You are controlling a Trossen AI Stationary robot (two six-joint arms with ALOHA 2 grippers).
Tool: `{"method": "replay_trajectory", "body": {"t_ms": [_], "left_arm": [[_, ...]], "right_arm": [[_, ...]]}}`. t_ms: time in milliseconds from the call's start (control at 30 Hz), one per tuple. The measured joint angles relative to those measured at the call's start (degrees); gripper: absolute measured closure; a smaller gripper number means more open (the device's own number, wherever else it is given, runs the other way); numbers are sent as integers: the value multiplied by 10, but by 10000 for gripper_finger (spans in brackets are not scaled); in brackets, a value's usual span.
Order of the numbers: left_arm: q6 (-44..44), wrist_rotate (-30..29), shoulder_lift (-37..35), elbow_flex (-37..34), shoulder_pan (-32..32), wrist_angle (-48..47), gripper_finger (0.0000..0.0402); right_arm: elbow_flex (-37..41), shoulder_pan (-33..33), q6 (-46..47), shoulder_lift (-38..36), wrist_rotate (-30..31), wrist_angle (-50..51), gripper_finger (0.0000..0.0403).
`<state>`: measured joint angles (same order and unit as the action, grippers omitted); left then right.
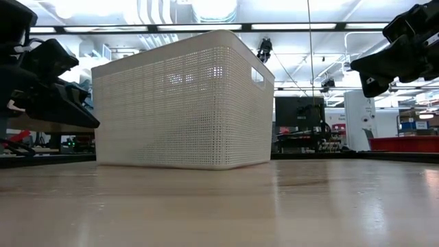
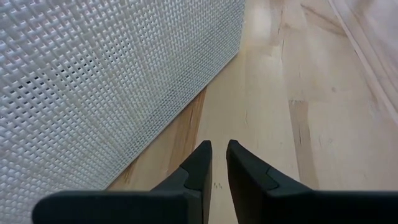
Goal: Fold towel
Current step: Return to Home Position
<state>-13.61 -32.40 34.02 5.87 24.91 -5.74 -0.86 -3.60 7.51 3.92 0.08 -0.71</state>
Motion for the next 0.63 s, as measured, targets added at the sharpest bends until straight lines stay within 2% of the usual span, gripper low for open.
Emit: {"method": "replay_trajectory", "body": {"t_ms": [267, 633], "left_arm": [[0, 0, 0, 0, 0, 0, 352], [0, 0, 0, 0, 0, 0, 364]], "right_arm": [[0, 0, 0, 0, 0, 0, 403], [0, 0, 0, 0, 0, 0, 403]]}}
